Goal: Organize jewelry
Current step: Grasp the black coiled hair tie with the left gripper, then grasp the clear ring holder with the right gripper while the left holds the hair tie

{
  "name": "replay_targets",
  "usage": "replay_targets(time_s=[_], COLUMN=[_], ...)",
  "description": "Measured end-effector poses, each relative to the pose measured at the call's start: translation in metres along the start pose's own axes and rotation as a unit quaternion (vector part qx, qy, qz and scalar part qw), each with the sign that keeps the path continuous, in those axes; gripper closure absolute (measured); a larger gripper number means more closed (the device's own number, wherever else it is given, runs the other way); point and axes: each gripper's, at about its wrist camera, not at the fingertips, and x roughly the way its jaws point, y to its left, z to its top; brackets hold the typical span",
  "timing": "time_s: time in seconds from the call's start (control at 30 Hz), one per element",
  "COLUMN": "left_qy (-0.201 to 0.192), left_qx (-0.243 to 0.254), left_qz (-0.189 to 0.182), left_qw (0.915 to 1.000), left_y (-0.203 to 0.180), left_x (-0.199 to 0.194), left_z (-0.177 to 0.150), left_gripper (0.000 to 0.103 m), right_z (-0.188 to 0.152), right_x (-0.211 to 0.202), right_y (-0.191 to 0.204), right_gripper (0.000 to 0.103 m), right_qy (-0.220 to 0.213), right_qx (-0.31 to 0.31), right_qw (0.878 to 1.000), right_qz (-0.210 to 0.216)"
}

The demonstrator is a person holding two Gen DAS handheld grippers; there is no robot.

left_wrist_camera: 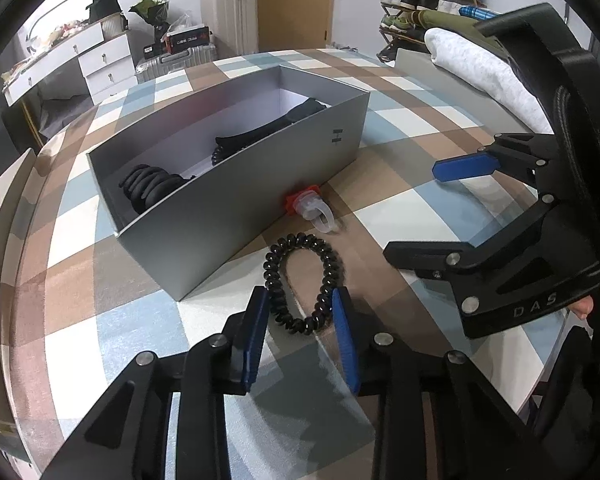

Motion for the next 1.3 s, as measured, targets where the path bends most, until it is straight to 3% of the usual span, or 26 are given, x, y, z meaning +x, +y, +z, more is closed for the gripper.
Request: replay_targets(time_s=[0.4, 0.8, 1.03, 1.3], left_qy=[-0.018, -0.011, -0.018, -0.012], left_qx=[-0.017, -0.023, -0.034, -0.04], left_qz=[0.006, 0.019, 0.026, 0.033], left_qw=[0.9997, 0.9995, 0.9989, 0.9986], left_y=[0.012, 0.022, 0.031, 0.037], left_x=[-0.013, -0.013, -0.018, -0.015], left_z=[-0.004, -0.011, -0.011, -0.016], left_gripper=[0.077, 0.077, 0.077, 0.077], right_z=[0.001, 0.006, 0.013, 0.022], right_x=[-0.004, 0.002, 0.008, 0.014], right_y=[0.001, 0.01, 0.028, 0.039], right_gripper=[0.007, 0.009, 0.01, 0.023], right_qy=[-0.01, -0.019, -0.02, -0.022], right_qx=[0.002, 0.005, -0.019, -0.027], right_qw=[1.0, 1.0, 0.999, 0.999], right_qz=[0.005, 0.016, 0.016, 0.022])
